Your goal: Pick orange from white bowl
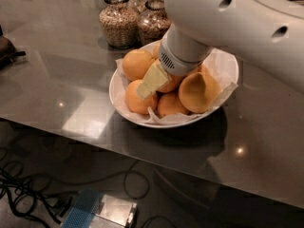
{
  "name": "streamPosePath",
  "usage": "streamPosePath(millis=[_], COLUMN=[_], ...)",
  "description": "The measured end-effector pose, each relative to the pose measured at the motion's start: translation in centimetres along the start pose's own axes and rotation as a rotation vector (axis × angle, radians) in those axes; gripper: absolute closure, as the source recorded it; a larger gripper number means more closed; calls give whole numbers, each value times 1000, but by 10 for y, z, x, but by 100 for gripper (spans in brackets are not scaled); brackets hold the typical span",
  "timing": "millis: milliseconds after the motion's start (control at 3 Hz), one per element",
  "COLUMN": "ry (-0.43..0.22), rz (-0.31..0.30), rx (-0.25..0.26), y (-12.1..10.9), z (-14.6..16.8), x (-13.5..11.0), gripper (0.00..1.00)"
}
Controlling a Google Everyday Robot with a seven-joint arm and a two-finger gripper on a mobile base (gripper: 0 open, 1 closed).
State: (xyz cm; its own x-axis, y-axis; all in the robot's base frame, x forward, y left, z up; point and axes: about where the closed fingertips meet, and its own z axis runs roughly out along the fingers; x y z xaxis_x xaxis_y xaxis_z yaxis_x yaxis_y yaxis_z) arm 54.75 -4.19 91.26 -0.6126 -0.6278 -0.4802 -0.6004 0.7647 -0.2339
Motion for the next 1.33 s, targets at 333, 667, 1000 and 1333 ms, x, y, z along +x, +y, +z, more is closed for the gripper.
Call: streamPosePath(millis=[333, 667, 1000, 1333], ry=[0, 0, 0, -17], rz=[0, 0, 0, -5], rx=[0, 0, 0, -40], y=[0, 0, 0, 1], z=[0, 0, 0, -6], x=[0, 0, 0, -2], gripper=[19, 42, 66, 89])
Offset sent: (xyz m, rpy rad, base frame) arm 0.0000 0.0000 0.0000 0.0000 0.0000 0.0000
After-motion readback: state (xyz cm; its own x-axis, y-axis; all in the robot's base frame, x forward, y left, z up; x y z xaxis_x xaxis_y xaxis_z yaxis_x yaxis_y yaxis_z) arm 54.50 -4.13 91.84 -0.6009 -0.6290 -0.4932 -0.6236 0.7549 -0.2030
